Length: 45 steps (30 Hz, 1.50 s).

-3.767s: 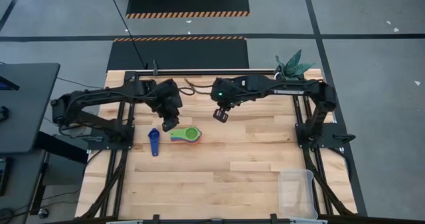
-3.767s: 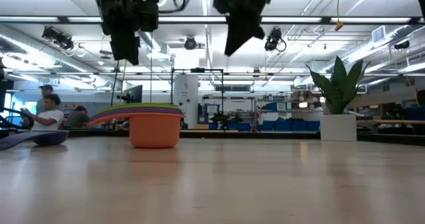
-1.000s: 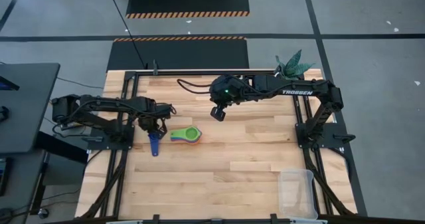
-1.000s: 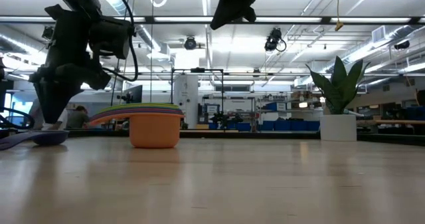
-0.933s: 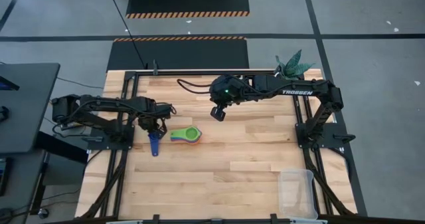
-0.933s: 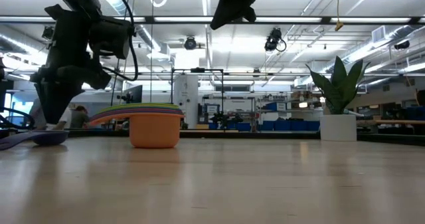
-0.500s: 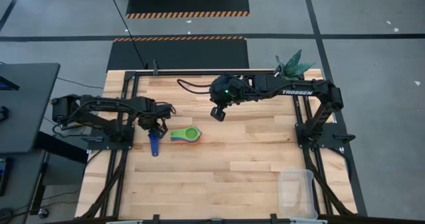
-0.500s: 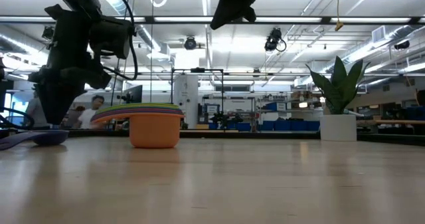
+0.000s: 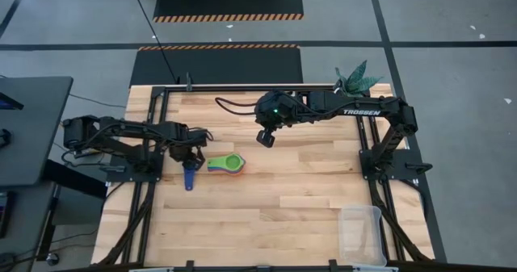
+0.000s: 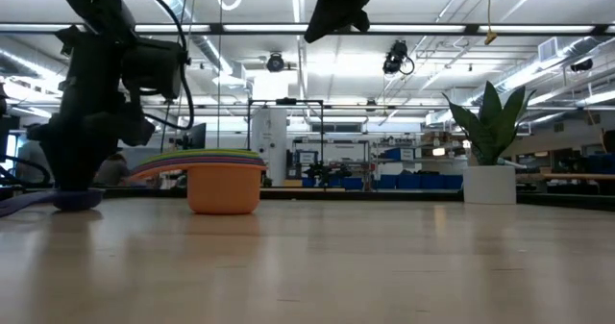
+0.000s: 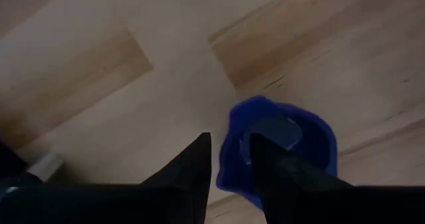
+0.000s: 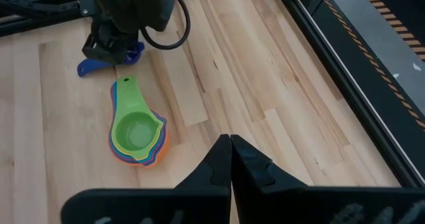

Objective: Nest measuring cups in basket
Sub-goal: Stack the dark blue measuring cup on top of the green measuring cup

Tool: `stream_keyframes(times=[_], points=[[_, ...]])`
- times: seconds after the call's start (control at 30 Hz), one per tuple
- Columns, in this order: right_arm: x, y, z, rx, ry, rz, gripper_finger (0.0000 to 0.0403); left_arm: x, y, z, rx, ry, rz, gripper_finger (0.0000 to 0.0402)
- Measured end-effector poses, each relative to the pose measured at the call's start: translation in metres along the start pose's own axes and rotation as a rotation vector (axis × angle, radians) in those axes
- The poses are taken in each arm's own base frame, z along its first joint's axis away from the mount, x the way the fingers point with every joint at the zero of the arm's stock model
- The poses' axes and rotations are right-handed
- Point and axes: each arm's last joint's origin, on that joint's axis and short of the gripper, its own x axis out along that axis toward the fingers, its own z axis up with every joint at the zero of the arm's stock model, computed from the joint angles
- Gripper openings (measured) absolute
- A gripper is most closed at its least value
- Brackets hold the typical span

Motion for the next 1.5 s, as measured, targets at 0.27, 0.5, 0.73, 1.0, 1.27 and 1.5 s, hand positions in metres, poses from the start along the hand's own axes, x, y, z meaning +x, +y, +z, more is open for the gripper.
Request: stream_keyframes(times=[0.27, 0.5, 0.73, 1.0, 1.27, 1.5], points=[[0.000, 0.000, 0.000, 0.001, -0.002, 0.000, 0.0003, 0.000, 0.000, 0.001, 0.059, -0.019, 0.018, 0.0072], [0.000, 0.000, 0.001, 0.002, -0.008, 0.001, 0.0003, 0.004, 0.004, -0.002, 0.063, -0.017, 0.038, 0.0011], [0.000, 0.000, 0.001, 0.002, -0.008, 0.001, 0.0003, 0.000, 0.005, -0.002, 0.102, 0.008, 0.067, 0.0009], [-0.001, 0.000, 0.001, -0.047, -0.010, 0.001, 0.0003, -0.025, 0.001, -0.002, 0.243, 0.101, 0.099, 0.0006], [-0.028, -0.008, 0.005, -0.042, -0.066, 0.003, 0.0003, -0.077, -0.018, 0.010, 0.544, 0.063, 0.007, 0.0005], [-0.050, -0.018, 0.009, -0.012, -0.117, -0.005, 0.0003, -0.144, -0.045, 0.032, 0.834, -0.146, -0.087, 0.0005]])
